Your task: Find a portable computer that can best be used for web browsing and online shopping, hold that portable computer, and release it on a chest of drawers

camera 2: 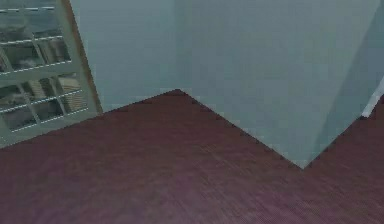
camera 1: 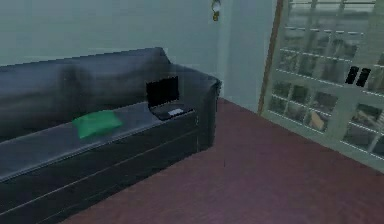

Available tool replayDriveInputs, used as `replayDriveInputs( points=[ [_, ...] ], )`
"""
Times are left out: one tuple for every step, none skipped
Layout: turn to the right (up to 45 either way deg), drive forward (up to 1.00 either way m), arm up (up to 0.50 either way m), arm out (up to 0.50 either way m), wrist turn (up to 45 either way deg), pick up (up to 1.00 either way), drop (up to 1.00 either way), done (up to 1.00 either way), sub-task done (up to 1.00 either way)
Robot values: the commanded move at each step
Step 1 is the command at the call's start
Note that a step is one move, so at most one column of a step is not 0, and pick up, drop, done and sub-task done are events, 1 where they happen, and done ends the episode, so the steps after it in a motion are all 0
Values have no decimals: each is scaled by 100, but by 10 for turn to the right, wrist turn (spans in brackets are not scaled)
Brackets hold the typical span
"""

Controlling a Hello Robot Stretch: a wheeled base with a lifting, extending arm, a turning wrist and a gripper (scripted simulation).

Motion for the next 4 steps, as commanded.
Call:
replayDriveInputs(
  points=[
    [0,70,0,0,0,0,0,0,0],
    [-450,0,0,0,0,0,0,0,0],
    [-450,0,0,0,0,0,0,0,0],
    [-90,0,0,0,0,0,0,0,0]
  ],
)
